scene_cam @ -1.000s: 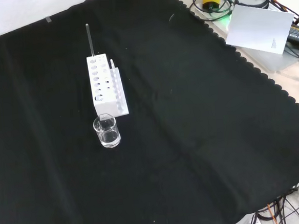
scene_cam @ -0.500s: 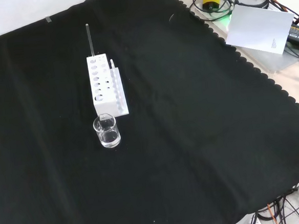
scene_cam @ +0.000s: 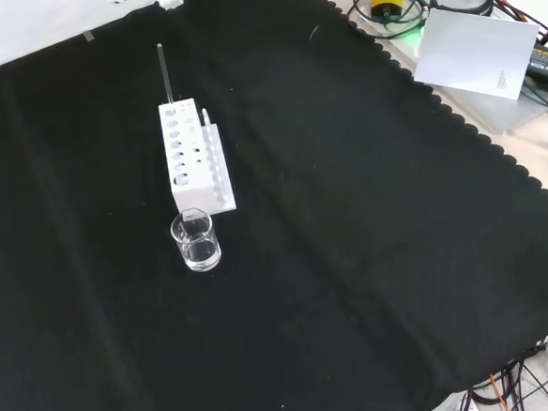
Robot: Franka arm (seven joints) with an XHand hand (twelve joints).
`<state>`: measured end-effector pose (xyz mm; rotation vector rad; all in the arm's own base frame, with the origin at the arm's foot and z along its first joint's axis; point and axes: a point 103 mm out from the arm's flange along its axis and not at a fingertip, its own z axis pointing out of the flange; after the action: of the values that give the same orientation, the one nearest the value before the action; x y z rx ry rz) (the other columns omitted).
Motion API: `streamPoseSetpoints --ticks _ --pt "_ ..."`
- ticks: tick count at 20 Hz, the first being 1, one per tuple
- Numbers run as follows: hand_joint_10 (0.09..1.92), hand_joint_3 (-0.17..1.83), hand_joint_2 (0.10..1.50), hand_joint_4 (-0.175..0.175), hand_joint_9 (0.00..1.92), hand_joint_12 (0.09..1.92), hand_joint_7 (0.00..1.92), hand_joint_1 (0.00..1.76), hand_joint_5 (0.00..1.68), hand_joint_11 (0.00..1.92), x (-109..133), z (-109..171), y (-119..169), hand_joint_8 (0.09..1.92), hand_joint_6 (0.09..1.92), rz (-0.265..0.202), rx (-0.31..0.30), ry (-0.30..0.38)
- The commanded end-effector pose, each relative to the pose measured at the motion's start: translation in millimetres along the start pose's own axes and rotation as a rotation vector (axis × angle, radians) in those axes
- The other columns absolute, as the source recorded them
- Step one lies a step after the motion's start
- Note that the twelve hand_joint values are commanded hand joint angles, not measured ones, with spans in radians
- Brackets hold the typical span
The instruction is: Take the glass rod from the white test tube rack.
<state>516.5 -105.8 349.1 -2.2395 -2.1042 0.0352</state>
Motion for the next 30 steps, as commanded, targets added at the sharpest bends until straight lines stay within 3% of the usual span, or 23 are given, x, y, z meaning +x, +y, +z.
streamPoseSetpoints --ticks 1,14,30 --pt "0.69 0.6 0.86 -0.175 1.21 1.23 1.06 0.75 0.47 0.82 -4 17 -1 0.76 0.62 -0.015 -0.003 -0.005" --pt "0.7 0.6 0.86 -0.175 1.24 1.22 1.09 0.76 0.47 0.86 -13 62 10 0.77 0.71 -0.009 0.067 -0.002" --pt "0.72 0.61 0.86 -0.175 1.33 1.21 1.14 0.78 0.49 0.93 -9 98 22 0.78 0.78 -0.016 0.131 -0.017"
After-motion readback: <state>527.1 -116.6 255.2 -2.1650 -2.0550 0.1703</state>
